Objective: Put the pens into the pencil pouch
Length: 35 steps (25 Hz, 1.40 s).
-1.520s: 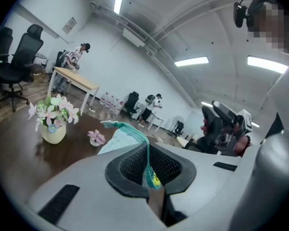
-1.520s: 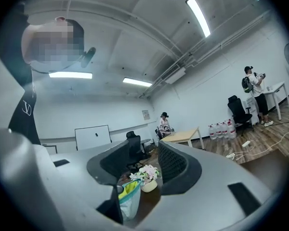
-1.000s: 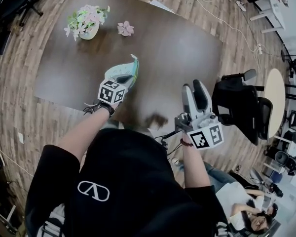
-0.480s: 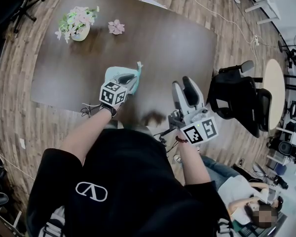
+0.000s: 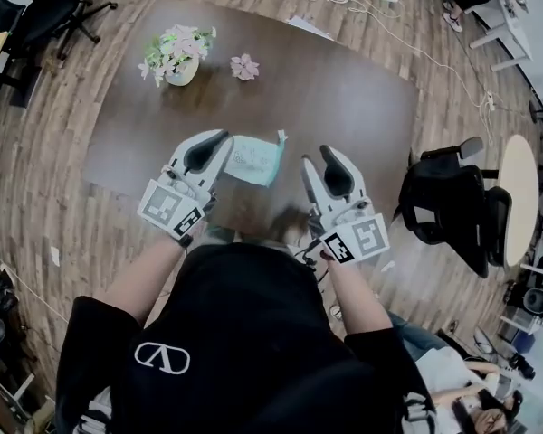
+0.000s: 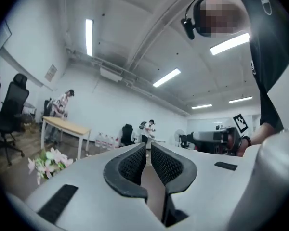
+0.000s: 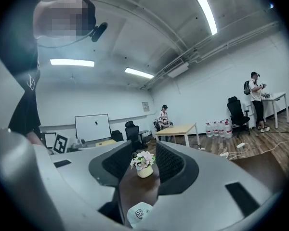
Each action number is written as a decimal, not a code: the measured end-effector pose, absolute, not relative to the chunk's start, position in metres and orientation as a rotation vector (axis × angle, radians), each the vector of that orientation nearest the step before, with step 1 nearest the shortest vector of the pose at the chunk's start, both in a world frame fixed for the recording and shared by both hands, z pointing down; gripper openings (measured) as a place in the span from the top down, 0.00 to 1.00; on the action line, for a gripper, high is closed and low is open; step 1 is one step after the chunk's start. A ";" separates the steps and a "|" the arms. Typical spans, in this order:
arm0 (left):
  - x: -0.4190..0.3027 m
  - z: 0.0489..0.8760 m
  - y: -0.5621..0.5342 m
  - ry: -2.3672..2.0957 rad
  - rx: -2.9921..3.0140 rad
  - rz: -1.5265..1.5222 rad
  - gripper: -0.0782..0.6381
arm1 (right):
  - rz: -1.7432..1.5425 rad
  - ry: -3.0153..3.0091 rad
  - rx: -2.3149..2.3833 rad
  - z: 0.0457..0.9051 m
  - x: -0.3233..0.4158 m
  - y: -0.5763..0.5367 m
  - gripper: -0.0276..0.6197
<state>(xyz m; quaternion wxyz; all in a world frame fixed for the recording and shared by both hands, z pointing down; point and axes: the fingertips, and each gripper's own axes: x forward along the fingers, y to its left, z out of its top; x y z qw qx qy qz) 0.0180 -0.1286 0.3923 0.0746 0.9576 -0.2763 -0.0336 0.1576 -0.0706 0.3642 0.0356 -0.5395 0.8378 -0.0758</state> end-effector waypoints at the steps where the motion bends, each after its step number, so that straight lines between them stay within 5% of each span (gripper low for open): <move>1: 0.009 0.376 -0.126 -0.865 2.902 -0.129 0.85 | -0.218 2.583 -1.650 0.362 0.154 -0.073 0.73; 7: -0.028 0.321 -0.112 -1.008 2.975 -0.214 0.87 | -0.131 2.601 -1.658 0.351 0.140 -0.076 0.80; 12: -0.041 0.302 -0.108 -1.064 3.009 -0.277 0.89 | -0.016 2.583 -1.740 0.343 0.136 -0.071 0.96; 35: -0.044 0.311 -0.111 -1.131 2.967 -0.262 0.89 | 0.093 2.490 -1.901 0.347 0.150 -0.056 0.96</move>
